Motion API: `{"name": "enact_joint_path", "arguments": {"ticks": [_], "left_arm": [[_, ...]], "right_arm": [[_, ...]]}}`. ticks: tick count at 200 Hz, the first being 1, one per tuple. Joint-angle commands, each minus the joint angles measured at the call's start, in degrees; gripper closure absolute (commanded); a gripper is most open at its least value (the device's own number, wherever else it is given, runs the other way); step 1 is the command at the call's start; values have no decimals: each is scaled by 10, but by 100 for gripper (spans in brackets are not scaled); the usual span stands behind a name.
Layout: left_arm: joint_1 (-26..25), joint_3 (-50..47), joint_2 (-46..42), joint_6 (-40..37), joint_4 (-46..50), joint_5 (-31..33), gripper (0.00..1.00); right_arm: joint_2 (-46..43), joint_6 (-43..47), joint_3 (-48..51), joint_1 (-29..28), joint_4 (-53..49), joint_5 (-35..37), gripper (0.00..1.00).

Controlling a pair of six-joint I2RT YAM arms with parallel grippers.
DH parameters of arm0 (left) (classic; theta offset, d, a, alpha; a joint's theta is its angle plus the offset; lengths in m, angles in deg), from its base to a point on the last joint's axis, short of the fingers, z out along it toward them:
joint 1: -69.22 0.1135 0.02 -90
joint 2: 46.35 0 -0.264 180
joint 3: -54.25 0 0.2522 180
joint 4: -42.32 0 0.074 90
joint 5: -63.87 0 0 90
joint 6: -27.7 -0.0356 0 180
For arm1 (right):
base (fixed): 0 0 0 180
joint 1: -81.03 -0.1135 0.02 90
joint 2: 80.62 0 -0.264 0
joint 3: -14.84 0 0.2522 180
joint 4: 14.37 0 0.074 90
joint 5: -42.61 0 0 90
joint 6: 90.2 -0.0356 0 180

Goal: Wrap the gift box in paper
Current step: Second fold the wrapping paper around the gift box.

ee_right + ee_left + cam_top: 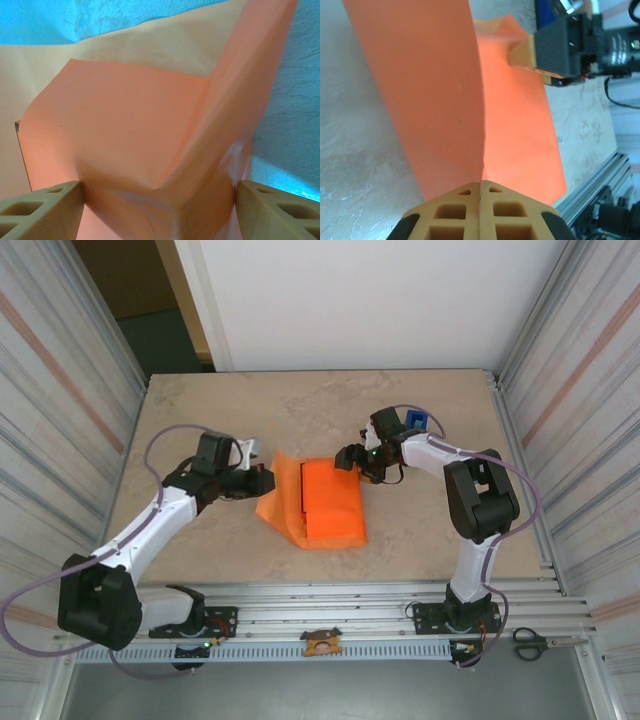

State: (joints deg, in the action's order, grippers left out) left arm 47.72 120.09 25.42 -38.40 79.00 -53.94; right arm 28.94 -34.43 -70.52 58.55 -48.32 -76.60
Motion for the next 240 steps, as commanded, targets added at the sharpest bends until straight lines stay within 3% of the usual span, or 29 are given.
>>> {"name": "enact_joint_path", "arguments": {"ticks": [1,46,108,240], "left_arm": [[-36,61,35,-59,75,61,100],[-109,179,146,-92,143,67,100],[-160,280,258,-94,134,13,100],[-176,300,355,-66,57,-72,100]], "right_arm": [[42,-14,20,-16,-73,71,24],[40,-17,23,-18,-71,72,24],[37,-20,27,-19,-69,71,24],[30,-43,49,-18,-40,47,25]]}}
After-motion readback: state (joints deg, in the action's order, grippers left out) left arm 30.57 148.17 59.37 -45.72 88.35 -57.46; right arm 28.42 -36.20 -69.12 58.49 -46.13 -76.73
